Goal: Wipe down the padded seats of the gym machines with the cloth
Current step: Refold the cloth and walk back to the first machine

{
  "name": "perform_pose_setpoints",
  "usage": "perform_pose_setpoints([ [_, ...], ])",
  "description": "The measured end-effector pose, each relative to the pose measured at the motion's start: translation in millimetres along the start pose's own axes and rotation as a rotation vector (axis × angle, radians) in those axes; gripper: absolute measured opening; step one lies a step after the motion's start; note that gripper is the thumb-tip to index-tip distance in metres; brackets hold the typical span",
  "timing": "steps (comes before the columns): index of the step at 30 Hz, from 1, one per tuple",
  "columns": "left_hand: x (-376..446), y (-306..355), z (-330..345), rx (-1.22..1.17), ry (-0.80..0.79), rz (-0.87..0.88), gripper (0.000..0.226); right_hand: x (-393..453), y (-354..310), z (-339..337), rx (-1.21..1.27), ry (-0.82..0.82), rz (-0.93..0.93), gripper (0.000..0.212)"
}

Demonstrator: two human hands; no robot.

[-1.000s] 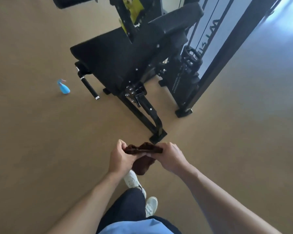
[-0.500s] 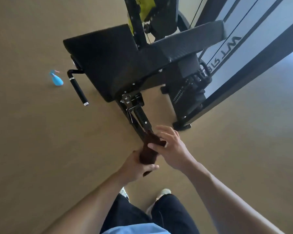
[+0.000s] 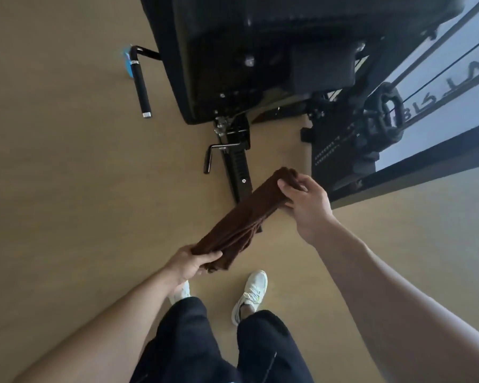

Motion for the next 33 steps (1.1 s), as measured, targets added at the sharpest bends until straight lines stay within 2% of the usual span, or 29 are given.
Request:
perform_pose_setpoints([
  [2,16.7,-1.6,-5.5,-0.127,0.143,0.013,0.038,29.4,29.9,-32.9,-0.018,0.136,0.098,0.026],
  [5,55.0,5.4,-19.4,-0.113,0.264,0.051,0.030,72.1,72.7,-64.8,-0.040,0.230,0.197,0.034],
  [8,104.7,17.3,-40.6,0.136,0.418,0.082,0.015,119.9,105.1,-76.0,-0.110,0.201,0.217,0.040],
  [10,136.8,27.7,-54.8,0.305,0.498,0.099,0.020,148.9,119.2,-76.4,-0.206,0.173,0.212,0.037],
  [13,177.9,41.2,-68.8,0.493,0.501,0.076,0.032,183.6,132.4,-78.3,-0.325,0.188,0.173,0.029],
  [17,217.8,58.0,-82.6,0.644,0.520,0.010,0.037,224.3,140.8,-81.0,-0.318,0.246,0.119,0.022],
  [20,243.1,60.2,-80.2,0.434,0.520,0.008,0.033,247.1,143.9,-78.7,-0.259,0.259,0.099,0.016],
  [23,260.8,50.5,-63.6,0.007,0.348,0.030,0.020,260.8,148.3,-71.0,-0.099,0.259,0.076,0.016],
  [25,268.4,47.1,-57.4,-0.138,0.287,0.057,0.017,266.9,151.3,-67.1,-0.036,0.248,0.072,0.016],
  [28,276.1,55.0,-62.7,-0.182,0.314,0.134,0.019,276.2,149.8,-65.8,-0.046,0.237,0.072,0.022],
  [33,278.6,85.3,-68.4,-0.115,0.318,0.205,0.031,293.1,126.9,-61.6,-0.105,0.207,0.032,0.035],
])
Point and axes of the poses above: each hand's wrist, its own x-axis towards the middle knuckle, its own z-axis out of the palm, y = z × x, the point moved 4 cm from there along x, towards the middle knuckle, and after that the axes turned 10 degrees about -y, right-handed, at the moved point
